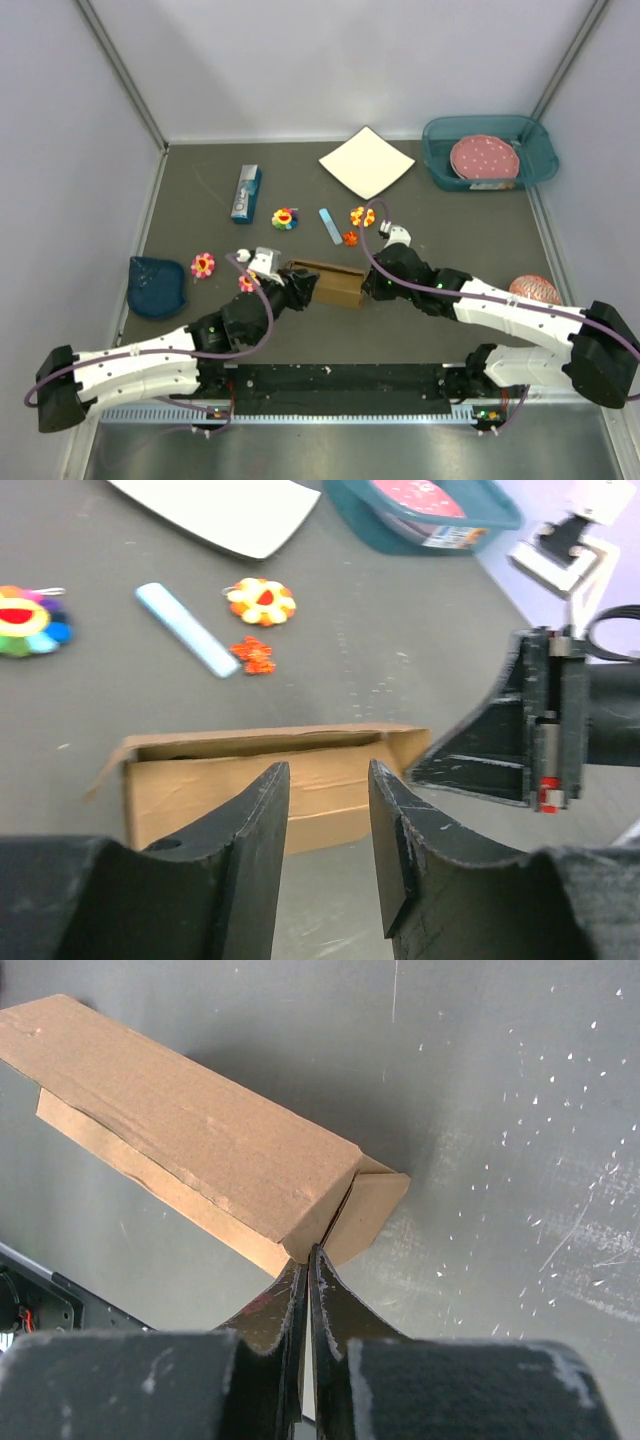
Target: Fold the paper box
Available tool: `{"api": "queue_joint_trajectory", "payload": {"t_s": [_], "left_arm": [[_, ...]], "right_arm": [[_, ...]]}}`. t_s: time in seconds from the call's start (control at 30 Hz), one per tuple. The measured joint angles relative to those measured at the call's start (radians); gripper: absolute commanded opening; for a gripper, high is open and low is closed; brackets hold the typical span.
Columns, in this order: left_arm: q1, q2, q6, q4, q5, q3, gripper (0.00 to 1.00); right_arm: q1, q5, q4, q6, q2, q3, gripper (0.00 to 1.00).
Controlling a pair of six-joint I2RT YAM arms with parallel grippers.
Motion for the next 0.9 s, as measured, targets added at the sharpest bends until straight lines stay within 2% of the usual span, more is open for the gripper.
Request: {"api": "queue_joint_trajectory", "payload": {"t_s": [0.23, 0.43, 0.6, 0.8, 0.9], "left_arm": [[0.008, -0.179, 0.029, -0.24, -0.214, -0.021, 0.42], [0.105, -0.212, 0.044, -0.346, -0.304, -0.056, 0.41], [0.186, -0.202, 0.077, -0.342, -0.273, -0.085, 0.43], [0.345, -0.116, 0.112, -0.292, -0.1, -0.08, 0.48], [0.389, -0.069, 0.122, -0.264, -0.01, -0.072, 0.5]], "right_arm": [[0.0, 0.003, 0.0, -0.009, 0.0, 0.0, 0.0], [0.0, 0.002, 0.006, -0.017, 0.005, 0.0, 0.0], [0.0, 0.002, 0.007, -0.023, 0.005, 0.0, 0.0], [0.001, 0.002, 0.008, -0.028, 0.005, 0.0, 0.0], [0.001, 0.002, 0.008, -0.031, 0.005, 0.0, 0.0]]}}
